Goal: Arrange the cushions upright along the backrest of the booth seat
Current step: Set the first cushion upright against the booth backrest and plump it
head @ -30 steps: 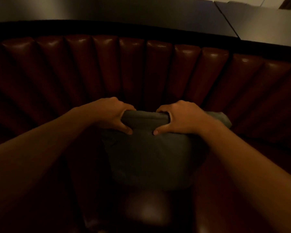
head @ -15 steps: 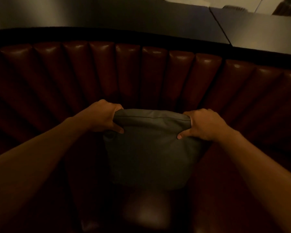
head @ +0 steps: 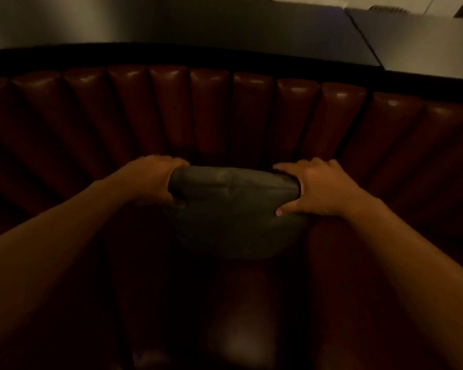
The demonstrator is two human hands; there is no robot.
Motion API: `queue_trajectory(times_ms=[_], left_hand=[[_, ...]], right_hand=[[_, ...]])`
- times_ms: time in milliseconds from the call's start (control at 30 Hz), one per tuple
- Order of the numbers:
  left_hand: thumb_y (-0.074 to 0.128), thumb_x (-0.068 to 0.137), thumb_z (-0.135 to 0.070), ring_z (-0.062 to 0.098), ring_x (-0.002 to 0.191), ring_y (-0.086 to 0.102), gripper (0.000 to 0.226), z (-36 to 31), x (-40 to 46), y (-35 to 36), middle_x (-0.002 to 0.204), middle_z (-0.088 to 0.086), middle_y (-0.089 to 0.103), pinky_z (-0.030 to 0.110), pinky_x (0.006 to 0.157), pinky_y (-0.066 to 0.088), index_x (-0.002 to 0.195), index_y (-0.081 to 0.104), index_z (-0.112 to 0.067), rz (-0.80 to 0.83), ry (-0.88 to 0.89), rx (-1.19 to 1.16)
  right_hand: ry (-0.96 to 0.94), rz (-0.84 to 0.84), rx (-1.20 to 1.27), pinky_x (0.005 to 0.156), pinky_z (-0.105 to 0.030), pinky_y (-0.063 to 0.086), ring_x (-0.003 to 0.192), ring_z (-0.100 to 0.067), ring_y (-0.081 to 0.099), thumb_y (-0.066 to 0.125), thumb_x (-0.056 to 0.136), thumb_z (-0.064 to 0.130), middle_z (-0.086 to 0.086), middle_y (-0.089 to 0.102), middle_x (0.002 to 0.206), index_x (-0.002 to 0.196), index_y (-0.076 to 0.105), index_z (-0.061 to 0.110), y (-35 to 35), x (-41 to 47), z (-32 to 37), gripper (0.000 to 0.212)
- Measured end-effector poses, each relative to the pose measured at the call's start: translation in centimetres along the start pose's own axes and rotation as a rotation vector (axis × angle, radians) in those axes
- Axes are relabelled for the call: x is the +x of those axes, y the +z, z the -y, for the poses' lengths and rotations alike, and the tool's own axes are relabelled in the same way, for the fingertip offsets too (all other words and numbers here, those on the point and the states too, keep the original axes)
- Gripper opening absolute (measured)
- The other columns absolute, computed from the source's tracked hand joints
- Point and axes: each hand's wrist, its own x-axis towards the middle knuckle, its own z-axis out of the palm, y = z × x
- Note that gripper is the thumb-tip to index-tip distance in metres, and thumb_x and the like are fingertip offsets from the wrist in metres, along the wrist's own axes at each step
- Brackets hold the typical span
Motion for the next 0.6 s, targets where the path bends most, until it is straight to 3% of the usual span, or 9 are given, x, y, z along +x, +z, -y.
queue_trajectory(times_ms=[67,133,200,333,600], left_hand=[[0.077,0.061,-0.074,0.022,0.137,0.044,0.108,0.0,0.2,-0.2,0.153,-0.006,0.043,0.046,0.113,0.037,0.151,0.03,-0.038,-0.079,0.026,0.066],[0.079,0.063,-0.07,0.023,0.139,0.042,0.108,-0.6,0.1,-0.4,0.154,-0.006,0.041,0.047,0.113,0.037,0.153,0.028,-0.038,-0.043,0.018,0.05],[0.081,0.068,-0.062,0.023,0.13,0.049,0.094,-0.8,0.1,-0.1,0.143,-0.006,0.052,0.046,0.104,0.045,0.146,0.034,-0.041,0.004,-0.009,0.007],[0.081,0.076,-0.048,0.018,0.108,0.061,0.064,0.5,-1.6,-1.0,0.118,-0.005,0.066,0.044,0.092,0.052,0.131,0.052,-0.036,-0.071,-0.031,-0.13],[0.08,0.075,-0.054,0.014,0.096,0.064,0.059,8.3,-7.7,-3.4,0.104,-0.008,0.068,0.038,0.084,0.053,0.125,0.056,-0.033,-0.156,-0.129,-0.161]], right_hand=[[-0.004,-0.031,0.025,0.11,-0.05,0.032,0.138,-0.029,0.043,0.062,0.057,0.093,0.004,0.04,0.159,0.158,0.018,0.046,-0.5,0.5,0.3,0.12],[-0.013,0.049,0.001,0.113,-0.051,0.031,0.139,-0.029,0.043,0.069,0.059,0.088,0.005,0.036,0.161,0.157,0.012,0.046,-0.4,0.8,1.1,0.121],[-0.018,0.095,-0.068,0.111,-0.049,0.034,0.133,-0.026,0.05,0.071,0.067,0.08,0.005,0.045,0.154,0.155,0.017,0.046,0.6,0.9,1.9,0.109],[-0.054,-0.029,-0.11,0.104,-0.046,0.039,0.123,-0.021,0.058,0.067,0.08,0.071,0.009,0.059,0.137,0.147,0.034,0.045,-0.9,2.3,2.9,0.079],[-0.221,-0.089,-0.108,0.103,-0.045,0.038,0.123,-0.021,0.059,0.066,0.081,0.071,0.008,0.063,0.134,0.149,0.037,0.045,-4.8,7.6,9.8,0.078]])
